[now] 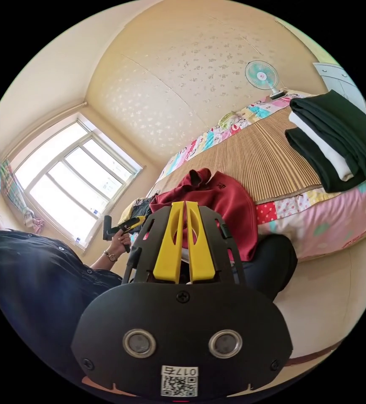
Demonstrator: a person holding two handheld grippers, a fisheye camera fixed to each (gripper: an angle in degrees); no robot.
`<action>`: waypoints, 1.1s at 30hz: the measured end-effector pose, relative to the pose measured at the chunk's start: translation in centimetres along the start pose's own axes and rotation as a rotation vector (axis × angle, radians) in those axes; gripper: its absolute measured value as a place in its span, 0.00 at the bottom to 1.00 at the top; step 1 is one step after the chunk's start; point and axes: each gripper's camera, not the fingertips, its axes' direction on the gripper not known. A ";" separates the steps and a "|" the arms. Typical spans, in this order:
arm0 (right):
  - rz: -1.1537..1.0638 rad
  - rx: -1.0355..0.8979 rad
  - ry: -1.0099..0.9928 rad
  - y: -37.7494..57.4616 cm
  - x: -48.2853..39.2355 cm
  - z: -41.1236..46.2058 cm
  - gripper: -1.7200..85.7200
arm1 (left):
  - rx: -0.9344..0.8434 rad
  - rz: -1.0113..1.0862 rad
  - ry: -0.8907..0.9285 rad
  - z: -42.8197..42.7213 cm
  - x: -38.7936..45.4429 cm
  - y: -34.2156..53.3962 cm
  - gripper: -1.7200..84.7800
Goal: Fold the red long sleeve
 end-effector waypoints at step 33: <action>-0.131 -0.062 -0.093 -2.0 -4.1 2.5 0.03 | 0.311 0.564 1.444 -4.2 -6.6 -10.3 0.07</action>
